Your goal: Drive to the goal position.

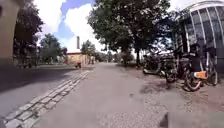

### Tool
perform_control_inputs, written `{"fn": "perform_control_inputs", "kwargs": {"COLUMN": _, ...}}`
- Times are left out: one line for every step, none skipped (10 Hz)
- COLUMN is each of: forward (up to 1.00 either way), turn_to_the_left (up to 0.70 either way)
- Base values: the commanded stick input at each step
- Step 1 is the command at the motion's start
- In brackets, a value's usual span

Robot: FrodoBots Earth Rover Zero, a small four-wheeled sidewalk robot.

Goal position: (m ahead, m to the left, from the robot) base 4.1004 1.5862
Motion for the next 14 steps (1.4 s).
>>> {"fn": "perform_control_inputs", "kwargs": {"forward": 0.85, "turn_to_the_left": -0.33}}
{"fn": "perform_control_inputs", "kwargs": {"forward": 0.85, "turn_to_the_left": -0.3}}
{"fn": "perform_control_inputs", "kwargs": {"forward": 0.85, "turn_to_the_left": -0.16}}
{"fn": "perform_control_inputs", "kwargs": {"forward": 0.85, "turn_to_the_left": -0.03}}
{"fn": "perform_control_inputs", "kwargs": {"forward": 0.85, "turn_to_the_left": 0.01}}
{"fn": "perform_control_inputs", "kwargs": {"forward": 0.85, "turn_to_the_left": 0.01}}
{"fn": "perform_control_inputs", "kwargs": {"forward": 0.85, "turn_to_the_left": 0.01}}
{"fn": "perform_control_inputs", "kwargs": {"forward": 0.85, "turn_to_the_left": 0.01}}
{"fn": "perform_control_inputs", "kwargs": {"forward": 0.85, "turn_to_the_left": 0.01}}
{"fn": "perform_control_inputs", "kwargs": {"forward": 0.85, "turn_to_the_left": 0.01}}
{"fn": "perform_control_inputs", "kwargs": {"forward": 0.85, "turn_to_the_left": 0.01}}
{"fn": "perform_control_inputs", "kwargs": {"forward": 0.85, "turn_to_the_left": 0.01}}
{"fn": "perform_control_inputs", "kwargs": {"forward": 0.85, "turn_to_the_left": 0.01}}
{"fn": "perform_control_inputs", "kwargs": {"forward": 0.85, "turn_to_the_left": 0.01}}
